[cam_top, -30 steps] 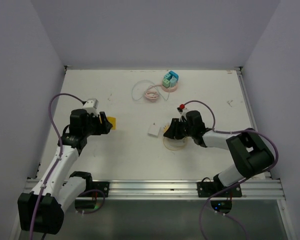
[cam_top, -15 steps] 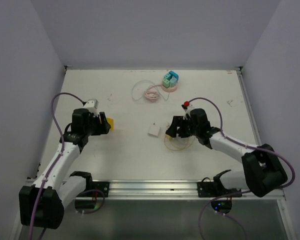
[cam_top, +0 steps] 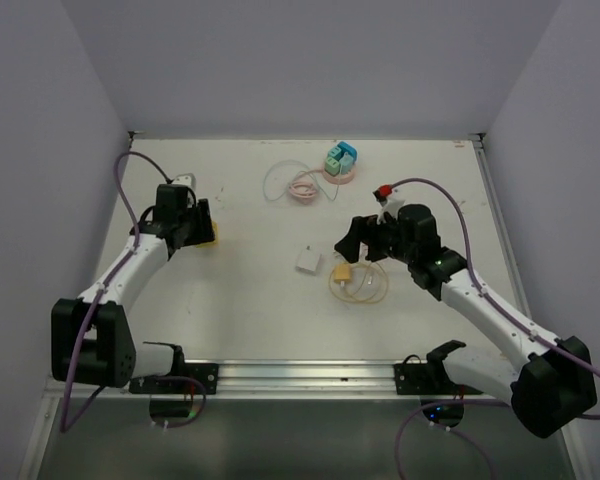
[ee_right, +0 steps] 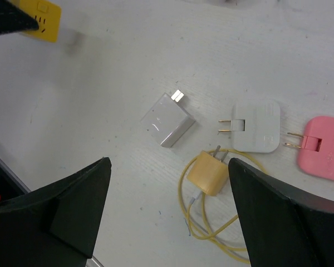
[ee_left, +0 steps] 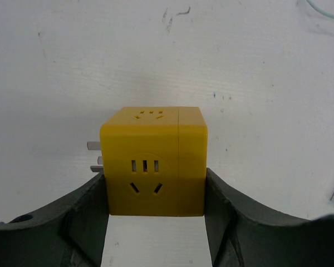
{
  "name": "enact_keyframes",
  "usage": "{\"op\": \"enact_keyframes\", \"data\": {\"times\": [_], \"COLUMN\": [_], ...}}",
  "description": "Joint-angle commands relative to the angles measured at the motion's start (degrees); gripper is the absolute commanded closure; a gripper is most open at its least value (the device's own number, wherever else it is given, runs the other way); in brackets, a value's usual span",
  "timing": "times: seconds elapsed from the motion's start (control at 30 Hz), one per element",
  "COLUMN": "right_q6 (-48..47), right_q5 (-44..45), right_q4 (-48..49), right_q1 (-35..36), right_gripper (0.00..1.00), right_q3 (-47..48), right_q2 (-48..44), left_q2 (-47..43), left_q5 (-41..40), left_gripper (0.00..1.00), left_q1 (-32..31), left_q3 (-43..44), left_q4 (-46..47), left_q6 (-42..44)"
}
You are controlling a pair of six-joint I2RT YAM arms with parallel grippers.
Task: Pull the plug off the socket
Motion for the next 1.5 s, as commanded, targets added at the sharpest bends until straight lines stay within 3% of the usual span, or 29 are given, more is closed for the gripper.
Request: {"op": "enact_keyframes", "data": {"times": [0.0, 0.43, 0.53, 0.67, 0.73, 0.93, 1.1, 1.2, 1.37, 1.47], "right_q6": [-1.6, -0.6, 0.5, 0.8, 0.6, -0.6, -2.2, -4.1, -5.5, -6.9], "right_q5": [1.0, 3.0, 2.8, 2.8, 3.1, 3.5, 2.8, 1.8, 0.0, -0.6], "right_q4": [-1.7, -9.9, -9.8, -10.2, -10.2, -10.7, -10.6, -10.3, -7.2, -5.3], "right_q1": [-0.1, -0.1, -0.1, -0.1, -0.1, -0.1, -0.1, -0.1, 0.0, 0.2], "right_gripper": [0.09, 0.06, 0.06, 0.06, 0.06, 0.06, 0.06, 0.06, 0.07, 0.09], "right_q3": [0.5, -2.1, -3.5, -3.9, -3.7, -2.5, -0.2, 2.5, 8.4, 12.8], "right_q2": [-3.9, -10.2, -10.6, -11.0, -11.3, -10.3, -7.8, -4.1, 4.4, 10.6], "left_q2": [7.2, 41.0, 47.0, 52.0, 52.6, 53.1, 51.4, 49.0, 40.2, 29.1], "left_q5": [-4.7, -7.5, -7.4, -7.4, -7.3, -7.1, -6.8, -6.5, -4.3, -0.4], "left_gripper": [1.00, 0.94, 0.91, 0.78, 0.72, 0.36, 0.13, 0.06, 0.04, 0.04], "left_q1": [0.5, 5.8, 8.0, 8.9, 9.2, 9.7, 9.7, 9.7, 9.5, 7.7], "left_q3": [10.0, 46.1, 53.7, 58.0, 58.7, 58.9, 58.9, 58.6, 55.3, 41.2], "left_q4": [-0.3, -11.7, -15.8, -18.0, -18.4, -18.4, -19.0, -19.2, -18.3, -10.3], "left_q6": [-1.3, 2.9, 3.5, 4.0, 4.1, 4.5, 4.6, 4.2, 2.1, 1.4]}}
